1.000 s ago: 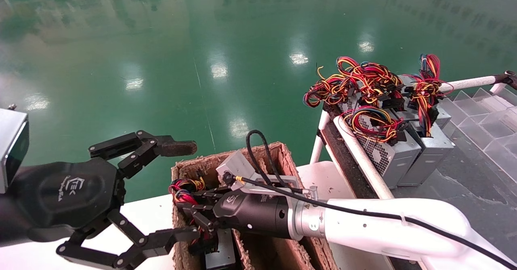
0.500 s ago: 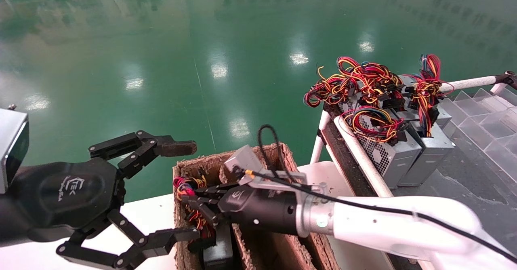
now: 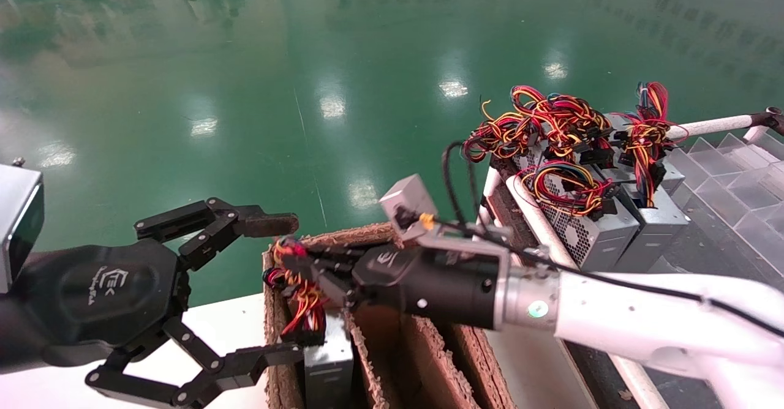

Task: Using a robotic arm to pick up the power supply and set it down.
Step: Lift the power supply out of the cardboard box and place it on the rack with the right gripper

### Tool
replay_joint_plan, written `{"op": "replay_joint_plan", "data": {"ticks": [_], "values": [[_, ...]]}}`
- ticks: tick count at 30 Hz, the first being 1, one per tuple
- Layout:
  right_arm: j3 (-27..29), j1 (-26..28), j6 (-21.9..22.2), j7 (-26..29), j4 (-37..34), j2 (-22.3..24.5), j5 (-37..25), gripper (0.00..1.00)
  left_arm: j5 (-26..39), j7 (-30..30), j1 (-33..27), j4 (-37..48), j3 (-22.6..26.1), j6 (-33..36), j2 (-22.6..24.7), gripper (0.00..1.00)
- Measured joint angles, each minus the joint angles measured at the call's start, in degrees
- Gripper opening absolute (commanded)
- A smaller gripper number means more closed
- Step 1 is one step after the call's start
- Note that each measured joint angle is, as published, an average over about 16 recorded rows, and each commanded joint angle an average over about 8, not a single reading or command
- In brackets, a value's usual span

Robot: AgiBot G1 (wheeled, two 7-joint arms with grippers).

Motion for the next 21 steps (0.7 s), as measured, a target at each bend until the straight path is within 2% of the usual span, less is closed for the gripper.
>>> {"op": "replay_joint_plan", "data": {"ticks": [14,21], "values": [[9.7,-0.5,-2.2,-2.1,3.4,8.9,10.5,0.00,0.0,0.0,0.0,0.0,0.0,0.0,0.0,1.00],[14.0,1.3,-2.9,-2.8,2.0,13.4,14.0,0.00,0.0,0.0,0.0,0.0,0.0,0.0,0.0,1.00]]}}
